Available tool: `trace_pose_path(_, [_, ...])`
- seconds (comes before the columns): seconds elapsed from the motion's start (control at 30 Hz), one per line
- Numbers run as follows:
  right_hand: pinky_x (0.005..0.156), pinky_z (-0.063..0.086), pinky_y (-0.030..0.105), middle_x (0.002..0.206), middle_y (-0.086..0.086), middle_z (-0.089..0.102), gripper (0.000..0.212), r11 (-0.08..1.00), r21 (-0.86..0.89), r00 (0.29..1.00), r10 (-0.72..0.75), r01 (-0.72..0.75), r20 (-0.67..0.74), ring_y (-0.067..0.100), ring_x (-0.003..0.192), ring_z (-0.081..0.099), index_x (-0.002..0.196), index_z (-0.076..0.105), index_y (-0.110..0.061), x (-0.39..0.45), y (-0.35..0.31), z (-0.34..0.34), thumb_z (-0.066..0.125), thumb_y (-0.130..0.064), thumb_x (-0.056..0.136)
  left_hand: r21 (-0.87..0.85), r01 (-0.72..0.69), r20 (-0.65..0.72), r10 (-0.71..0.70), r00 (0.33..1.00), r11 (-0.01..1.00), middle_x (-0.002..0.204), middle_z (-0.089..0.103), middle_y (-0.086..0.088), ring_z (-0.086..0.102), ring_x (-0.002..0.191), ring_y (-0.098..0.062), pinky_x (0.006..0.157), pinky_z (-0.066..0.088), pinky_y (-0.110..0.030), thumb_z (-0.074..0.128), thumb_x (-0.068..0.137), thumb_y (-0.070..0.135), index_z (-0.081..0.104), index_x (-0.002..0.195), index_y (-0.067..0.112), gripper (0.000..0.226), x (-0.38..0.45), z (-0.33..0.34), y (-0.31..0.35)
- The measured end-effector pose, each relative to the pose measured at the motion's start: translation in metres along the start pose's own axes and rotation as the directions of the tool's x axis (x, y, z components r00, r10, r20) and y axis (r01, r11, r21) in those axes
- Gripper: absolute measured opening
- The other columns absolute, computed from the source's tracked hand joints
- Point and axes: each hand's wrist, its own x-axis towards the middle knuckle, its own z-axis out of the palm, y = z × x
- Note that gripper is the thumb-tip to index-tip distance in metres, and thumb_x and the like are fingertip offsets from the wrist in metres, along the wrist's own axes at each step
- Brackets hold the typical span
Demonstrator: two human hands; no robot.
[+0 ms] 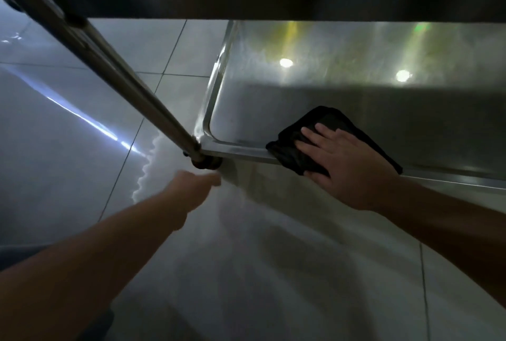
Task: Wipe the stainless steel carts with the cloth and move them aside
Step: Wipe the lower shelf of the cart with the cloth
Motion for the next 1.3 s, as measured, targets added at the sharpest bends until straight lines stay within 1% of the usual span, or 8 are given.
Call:
trace_pose_path(0.1, [0.128,0.009,0.038,0.173,-0.009,0.016,0.065,1.000,0.011,1.000,0.010,-0.010,0.007,0.015,0.161,0.010,0.163,0.027,-0.036,-0.018,0.017,-0.002,0.027,-0.060,0.103,0.295,-0.255,0.157,0.216,0.964,0.921,0.097,0.070,0.000,0.067,0.087,-0.016,0.077,0.058,-0.033,0.071,0.095,0.034,0.064,0.095,0.027,0.011,-0.019,0.024,0.002])
trace_pose_path(0.2, [0.128,0.007,0.037,0.173,-0.010,0.014,0.065,1.000,0.002,1.000,0.021,-0.021,0.004,0.014,0.161,0.007,0.164,0.025,-0.036,-0.034,0.033,-0.003,0.028,-0.060,0.103,0.403,-0.640,0.205,0.617,0.760,0.655,0.088,0.066,0.012,0.064,0.074,-0.007,0.061,0.053,-0.024,0.066,0.092,0.037,0.059,0.099,0.036,0.010,-0.042,0.050,0.025])
trace_pose_path(0.33, [0.127,0.000,0.033,0.174,-0.013,0.007,0.066,0.999,0.018,0.999,0.052,-0.051,-0.007,0.011,0.160,-0.001,0.165,0.019,-0.039,-0.054,0.053,-0.004,0.029,-0.061,0.103,0.581,-0.804,0.333,0.865,0.376,0.126,0.148,0.051,-0.002,0.049,0.138,-0.022,0.111,0.046,-0.040,0.052,0.079,0.038,0.046,0.153,0.020,0.076,-0.060,0.087,0.044])
trace_pose_path(0.43, [0.127,-0.001,0.033,0.173,-0.015,0.004,0.066,0.996,0.032,0.997,0.081,-0.080,-0.011,0.009,0.160,-0.004,0.165,0.017,-0.039,-0.072,0.071,-0.003,0.028,-0.061,0.104,0.658,-0.752,0.444,0.796,0.411,0.021,0.178,0.001,-0.002,0.000,0.164,-0.021,0.132,0.005,-0.038,0.057,0.085,0.039,0.005,0.170,0.017,0.103,-0.063,0.111,0.044])
trace_pose_path(0.5, [0.128,0.001,0.034,0.173,-0.015,0.003,0.067,0.995,0.029,0.995,0.095,-0.094,-0.012,0.009,0.160,-0.005,0.165,0.016,-0.040,-0.087,0.085,-0.003,0.025,-0.062,0.103,0.686,-0.726,0.480,0.778,0.406,-0.044,0.176,-0.012,-0.001,-0.010,0.163,-0.020,0.132,0.002,-0.041,0.056,0.086,0.041,-0.003,0.170,0.016,0.105,-0.063,0.121,0.040])
trace_pose_path(0.67, [0.128,0.001,0.033,0.172,-0.014,0.003,0.066,0.991,0.003,0.991,0.133,-0.133,-0.015,0.009,0.159,-0.004,0.165,0.018,-0.039,-0.124,0.120,-0.003,0.024,-0.063,0.103,0.677,-0.732,0.473,0.809,0.349,-0.080,0.177,0.007,-0.005,0.004,0.164,-0.023,0.131,0.015,-0.045,0.067,0.080,0.033,0.013,0.169,0.013,0.106,-0.071,0.140,0.055])
trace_pose_path(0.97, [0.130,0.013,0.040,0.172,-0.010,0.006,0.064,0.977,-0.076,0.980,0.198,-0.198,-0.013,0.015,0.161,0.003,0.165,0.019,-0.036,-0.183,0.173,-0.002,0.025,-0.059,0.106,0.615,-0.760,0.603,0.747,0.280,-0.212,0.174,-0.023,-0.005,-0.023,0.160,-0.020,0.132,-0.004,-0.038,0.056,0.091,0.039,-0.015,0.167,0.013,0.107,-0.100,0.207,0.081])
trace_pose_path(1.3, [0.130,0.009,0.039,0.173,-0.009,0.005,0.065,0.950,-0.091,0.953,0.303,-0.299,0.031,0.014,0.161,0.000,0.166,0.011,-0.036,-0.247,0.231,-0.007,0.019,-0.057,0.105,0.526,-0.787,0.639,0.760,0.115,-0.323,0.178,-0.002,-0.010,-0.004,0.164,-0.024,0.132,0.006,-0.041,0.059,0.081,0.039,0.002,0.169,0.009,0.109,-0.134,0.281,0.121])
